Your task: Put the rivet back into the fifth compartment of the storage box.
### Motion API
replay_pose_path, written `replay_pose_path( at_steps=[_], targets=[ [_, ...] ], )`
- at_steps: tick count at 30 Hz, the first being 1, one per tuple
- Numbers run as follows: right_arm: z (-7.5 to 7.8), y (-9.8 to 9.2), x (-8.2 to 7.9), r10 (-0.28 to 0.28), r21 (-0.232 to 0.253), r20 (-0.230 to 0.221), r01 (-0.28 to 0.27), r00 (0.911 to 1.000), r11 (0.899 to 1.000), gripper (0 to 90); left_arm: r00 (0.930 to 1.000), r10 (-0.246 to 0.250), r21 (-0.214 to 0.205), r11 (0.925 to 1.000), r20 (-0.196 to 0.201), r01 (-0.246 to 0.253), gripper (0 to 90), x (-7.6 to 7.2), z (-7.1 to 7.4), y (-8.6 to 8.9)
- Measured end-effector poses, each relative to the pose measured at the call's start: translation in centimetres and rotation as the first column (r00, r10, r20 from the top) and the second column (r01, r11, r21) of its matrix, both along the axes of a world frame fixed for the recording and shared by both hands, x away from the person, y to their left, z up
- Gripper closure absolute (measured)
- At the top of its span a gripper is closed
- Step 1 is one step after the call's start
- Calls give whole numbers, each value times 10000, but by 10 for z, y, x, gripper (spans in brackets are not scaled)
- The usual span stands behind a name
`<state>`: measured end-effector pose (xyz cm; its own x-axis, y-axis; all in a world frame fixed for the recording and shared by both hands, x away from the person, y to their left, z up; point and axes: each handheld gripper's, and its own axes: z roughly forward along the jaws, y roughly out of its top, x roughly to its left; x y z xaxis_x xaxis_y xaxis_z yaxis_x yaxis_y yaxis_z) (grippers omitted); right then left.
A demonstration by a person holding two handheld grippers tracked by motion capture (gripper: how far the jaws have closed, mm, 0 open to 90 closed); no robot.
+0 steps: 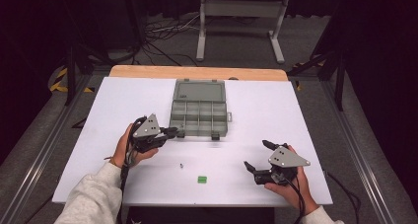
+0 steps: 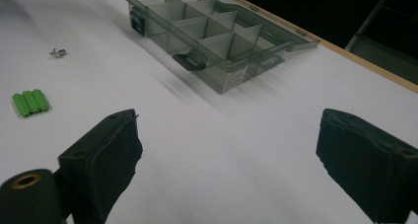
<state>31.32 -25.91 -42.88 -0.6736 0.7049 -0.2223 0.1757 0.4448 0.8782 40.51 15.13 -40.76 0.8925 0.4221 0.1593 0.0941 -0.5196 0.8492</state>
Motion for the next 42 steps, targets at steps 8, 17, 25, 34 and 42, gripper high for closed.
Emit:
replay_pose_path(
  at_steps=[8, 17, 25, 34, 42],
  targets=[
    [0, 0, 0, -8, 11, 16, 8, 10000, 10000, 96, 9994, 346, -221, 9992, -24, -347, 833, 10, 3, 3],
    [-1, -1, 1, 8, 17, -20, -8, 10000, 10000, 96, 9980, 589, -290, 9978, -208, -595, 833, 26, 2, 0],
    [-1, -1, 1, -3, 35, -64, 4, 10000, 10000, 96, 9954, 844, -151, 9963, -444, -851, 833, 44, -5, -2],
    [-1, -1, 1, -3, 18, -71, 3, 10000, 10000, 96, 9930, 1000, 9, 9950, -634, -1002, 833, 54, -11, -6],
    [-1, -1, 1, -4, 25, -87, 4, 10000, 10000, 97, 9905, 1080, 182, 9941, -854, -1068, 832, 59, -19, -12]
  ],
)
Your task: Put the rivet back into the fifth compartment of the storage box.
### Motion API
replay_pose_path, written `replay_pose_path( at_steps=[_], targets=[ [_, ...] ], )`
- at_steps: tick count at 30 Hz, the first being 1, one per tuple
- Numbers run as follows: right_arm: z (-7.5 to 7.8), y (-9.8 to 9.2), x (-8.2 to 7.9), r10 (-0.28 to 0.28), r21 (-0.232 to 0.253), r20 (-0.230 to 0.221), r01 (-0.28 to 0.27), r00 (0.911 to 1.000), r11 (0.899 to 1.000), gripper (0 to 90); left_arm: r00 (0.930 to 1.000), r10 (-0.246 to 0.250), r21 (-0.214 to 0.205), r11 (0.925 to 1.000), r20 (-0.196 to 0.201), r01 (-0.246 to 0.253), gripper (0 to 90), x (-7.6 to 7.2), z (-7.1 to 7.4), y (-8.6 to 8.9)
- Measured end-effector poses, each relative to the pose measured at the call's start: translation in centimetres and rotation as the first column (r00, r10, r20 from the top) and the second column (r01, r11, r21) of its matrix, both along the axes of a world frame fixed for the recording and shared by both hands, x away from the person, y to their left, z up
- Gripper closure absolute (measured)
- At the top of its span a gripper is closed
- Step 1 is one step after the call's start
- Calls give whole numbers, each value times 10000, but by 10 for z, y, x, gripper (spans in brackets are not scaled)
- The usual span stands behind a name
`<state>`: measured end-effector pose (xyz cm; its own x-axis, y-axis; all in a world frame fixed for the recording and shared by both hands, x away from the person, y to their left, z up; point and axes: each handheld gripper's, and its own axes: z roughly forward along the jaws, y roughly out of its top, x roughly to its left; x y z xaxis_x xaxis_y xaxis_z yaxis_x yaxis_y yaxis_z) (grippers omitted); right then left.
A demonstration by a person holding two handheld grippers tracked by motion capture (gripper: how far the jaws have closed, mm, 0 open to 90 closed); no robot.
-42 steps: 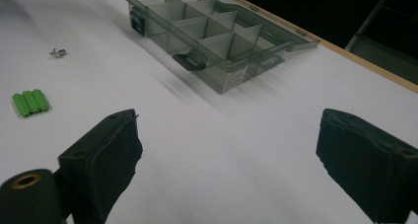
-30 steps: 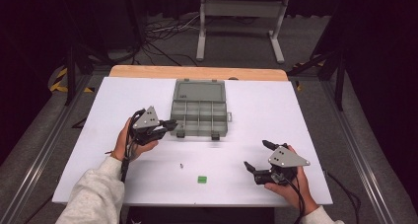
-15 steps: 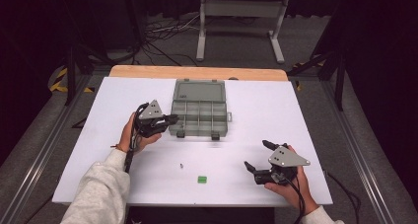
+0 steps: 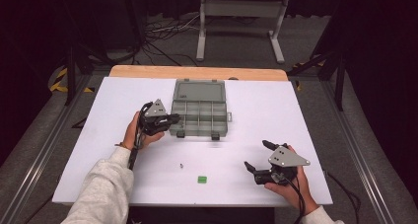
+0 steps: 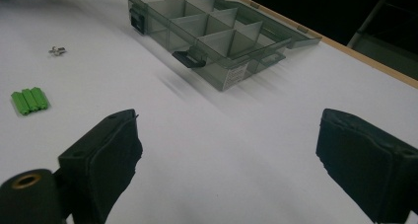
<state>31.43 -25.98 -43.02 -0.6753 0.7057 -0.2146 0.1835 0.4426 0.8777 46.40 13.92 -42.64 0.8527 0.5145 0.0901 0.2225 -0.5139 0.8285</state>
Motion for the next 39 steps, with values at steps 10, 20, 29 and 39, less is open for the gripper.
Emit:
replay_pose_path(
  at_steps=[10, 20, 29, 39],
  targets=[
    [-1, -1, 1, -3, -6, -38, 3, 10000, 10000, 96, 9999, -31, 262, 9997, -108, 33, 831, 3, -7, -6],
    [-1, -1, 0, 16, -8, -49, -16, 10000, 10000, 96, 9999, 0, 243, 9997, -163, 4, 816, 5, -8, -6],
    [0, -1, 0, 13, 11, -2, -13, 10000, 10000, 96, 10000, 89, 128, 9999, 10, -89, 767, 2, -4, -2],
    [1, -2, -1, -15, 25, 43, 15, 10000, 10000, 96, 9975, -56, -107, 9999, 700, 64, 698, -19, 14, 9]
  ],
)
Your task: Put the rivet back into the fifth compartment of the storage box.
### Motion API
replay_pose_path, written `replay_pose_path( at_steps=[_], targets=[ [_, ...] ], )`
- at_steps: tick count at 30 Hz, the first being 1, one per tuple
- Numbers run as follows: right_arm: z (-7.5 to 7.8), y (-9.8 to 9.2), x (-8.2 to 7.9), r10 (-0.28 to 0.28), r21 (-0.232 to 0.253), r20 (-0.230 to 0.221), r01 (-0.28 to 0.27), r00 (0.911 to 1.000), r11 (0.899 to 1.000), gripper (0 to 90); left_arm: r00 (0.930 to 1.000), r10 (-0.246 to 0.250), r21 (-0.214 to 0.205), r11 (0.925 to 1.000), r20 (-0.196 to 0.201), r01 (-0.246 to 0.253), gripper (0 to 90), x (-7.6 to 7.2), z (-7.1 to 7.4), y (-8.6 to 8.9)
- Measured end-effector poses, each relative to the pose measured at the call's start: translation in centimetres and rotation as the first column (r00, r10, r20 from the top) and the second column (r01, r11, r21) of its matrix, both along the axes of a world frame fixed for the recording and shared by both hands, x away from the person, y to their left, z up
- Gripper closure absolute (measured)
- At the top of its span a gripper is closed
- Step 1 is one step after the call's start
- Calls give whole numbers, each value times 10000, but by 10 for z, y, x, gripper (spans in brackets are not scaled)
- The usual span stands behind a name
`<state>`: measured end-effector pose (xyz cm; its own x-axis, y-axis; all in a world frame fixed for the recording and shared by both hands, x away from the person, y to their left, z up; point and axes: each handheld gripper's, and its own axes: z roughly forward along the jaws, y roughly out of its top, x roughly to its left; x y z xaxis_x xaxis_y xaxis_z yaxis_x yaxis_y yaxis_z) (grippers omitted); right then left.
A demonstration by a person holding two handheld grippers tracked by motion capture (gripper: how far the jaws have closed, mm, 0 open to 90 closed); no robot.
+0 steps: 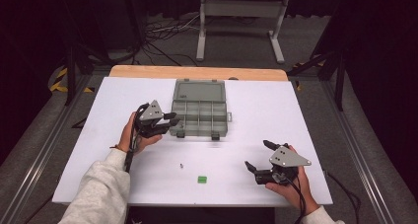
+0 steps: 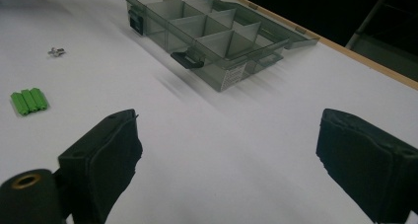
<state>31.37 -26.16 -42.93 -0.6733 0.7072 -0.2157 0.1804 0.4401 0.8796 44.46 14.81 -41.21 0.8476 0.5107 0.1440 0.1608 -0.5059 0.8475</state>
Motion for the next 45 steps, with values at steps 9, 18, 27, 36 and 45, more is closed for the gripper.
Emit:
replay_pose_path(
  at_steps=[9, 18, 27, 36, 45],
  targets=[
    [1, -1, -1, -2, 21, 29, 2, 10000, 10000, 96, 9980, -342, 192, 9993, 537, 332, 628, -24, 8, 5],
    [1, -1, -1, -12, 26, 42, 12, 10000, 10000, 96, 9947, -728, 395, 9968, 729, 701, 528, -48, 3, 7],
    [0, 0, -1, 0, -14, 26, 0, 10000, 10000, 95, 9962, -592, 582, 9968, 636, 556, 268, -65, -11, 6],
    [1, -1, -1, -127, 61, 74, 127, 9999, 9999, 94, 9993, -377, 269, 9989, -60, 379, 57, -71, -24, 11],
    [1, -1, 0, -122, 56, 46, 121, 9999, 9999, 95, 9904, -897, 613, 9934, -1051, 965, 47, -74, -40, 3]
  ],
)
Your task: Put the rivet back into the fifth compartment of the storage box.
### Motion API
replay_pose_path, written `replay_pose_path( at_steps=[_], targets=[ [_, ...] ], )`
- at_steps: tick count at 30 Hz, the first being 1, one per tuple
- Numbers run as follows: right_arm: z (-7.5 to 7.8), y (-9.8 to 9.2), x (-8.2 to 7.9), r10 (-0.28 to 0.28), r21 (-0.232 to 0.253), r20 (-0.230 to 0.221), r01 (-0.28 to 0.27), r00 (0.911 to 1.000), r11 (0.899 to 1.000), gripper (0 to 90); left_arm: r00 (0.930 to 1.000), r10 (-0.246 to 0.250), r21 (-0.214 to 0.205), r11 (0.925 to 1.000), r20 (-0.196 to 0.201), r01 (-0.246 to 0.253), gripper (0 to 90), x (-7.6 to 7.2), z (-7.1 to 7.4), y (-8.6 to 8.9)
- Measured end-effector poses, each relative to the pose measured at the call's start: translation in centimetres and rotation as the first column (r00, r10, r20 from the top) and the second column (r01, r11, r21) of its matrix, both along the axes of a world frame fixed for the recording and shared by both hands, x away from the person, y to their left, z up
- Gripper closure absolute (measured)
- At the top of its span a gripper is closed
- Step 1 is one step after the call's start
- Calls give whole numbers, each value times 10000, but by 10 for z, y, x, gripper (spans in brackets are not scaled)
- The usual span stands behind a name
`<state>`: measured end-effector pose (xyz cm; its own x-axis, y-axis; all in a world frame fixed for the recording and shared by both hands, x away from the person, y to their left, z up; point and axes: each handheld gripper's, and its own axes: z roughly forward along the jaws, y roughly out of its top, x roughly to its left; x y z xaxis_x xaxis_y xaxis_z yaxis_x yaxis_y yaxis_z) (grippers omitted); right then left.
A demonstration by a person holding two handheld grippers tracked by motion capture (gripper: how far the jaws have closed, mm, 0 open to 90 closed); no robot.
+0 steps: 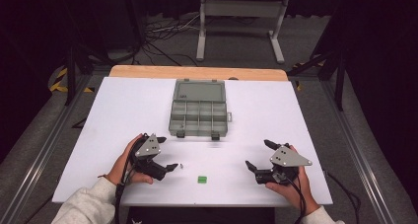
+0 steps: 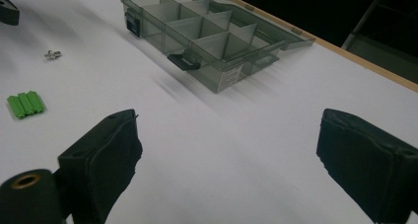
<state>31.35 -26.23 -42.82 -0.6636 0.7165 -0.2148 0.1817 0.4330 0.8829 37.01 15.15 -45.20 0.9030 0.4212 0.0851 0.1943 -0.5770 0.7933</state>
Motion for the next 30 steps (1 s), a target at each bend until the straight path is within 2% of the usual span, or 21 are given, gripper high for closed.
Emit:
replay_pose_path(
  at_steps=[7, 12, 13, 17, 19, 21, 23, 24, 26, 27, 28, 30],
  targets=[
    [0, 0, 0, 40, -36, -20, -40, 10000, 10000, 95, 9988, -261, 294, 9992, -411, 273, 113, 2, -6, -10],
    [-1, 1, 0, 82, -70, -11, -82, 10000, 9999, 96, 9965, -473, 723, 9960, -684, 522, 156, 7, -11, -17],
    [-1, 1, 0, 83, -79, -19, -83, 10000, 9999, 96, 9953, -536, 579, 9966, -807, 583, 164, 6, -12, -18],
    [-1, 1, 0, 82, -100, -27, -82, 10000, 9999, 96, 9935, -718, 758, 9940, -878, 785, 224, 6, -13, -24],
    [-1, 2, 0, 90, -103, -28, -91, 10000, 9999, 96, 9913, -930, 832, 9914, -937, 1008, 279, 6, -14, -26],
    [-1, 2, 0, 99, -128, -62, -100, 9999, 9999, 96, 9897, -1026, 703, 9915, -1002, 1099, 362, 6, -15, -27],
    [-1, 2, 0, 117, -122, -72, -117, 9999, 9999, 96, 9836, -1348, 581, 9881, -1201, 1425, 452, 7, -15, -27],
    [-1, 2, 0, 139, -137, -47, -139, 9999, 9998, 97, 9827, -1370, 580, 9877, -1248, 1451, 490, 6, -15, -26],
    [-1, 2, 0, 129, -114, -73, -130, 9999, 9999, 97, 9808, -1467, 565, 9863, -1284, 1549, 546, 6, -15, -26],
    [-1, 2, 0, 129, -114, -73, -130, 9999, 9999, 97, 9789, -1535, 484, 9857, -1346, 1612, 546, 6, -15, -26],
    [-1, 2, 0, 127, -102, -65, -128, 9999, 9999, 98, 9761, -1700, 566, 9822, -1352, 1789, 585, 6, -14, -25],
    [-1, 2, 0, 154, -130, -63, -154, 9999, 9998, 99, 9761, -1709, 626, 9816, -1340, 1804, 678, 5, -13, -24]
  ],
)
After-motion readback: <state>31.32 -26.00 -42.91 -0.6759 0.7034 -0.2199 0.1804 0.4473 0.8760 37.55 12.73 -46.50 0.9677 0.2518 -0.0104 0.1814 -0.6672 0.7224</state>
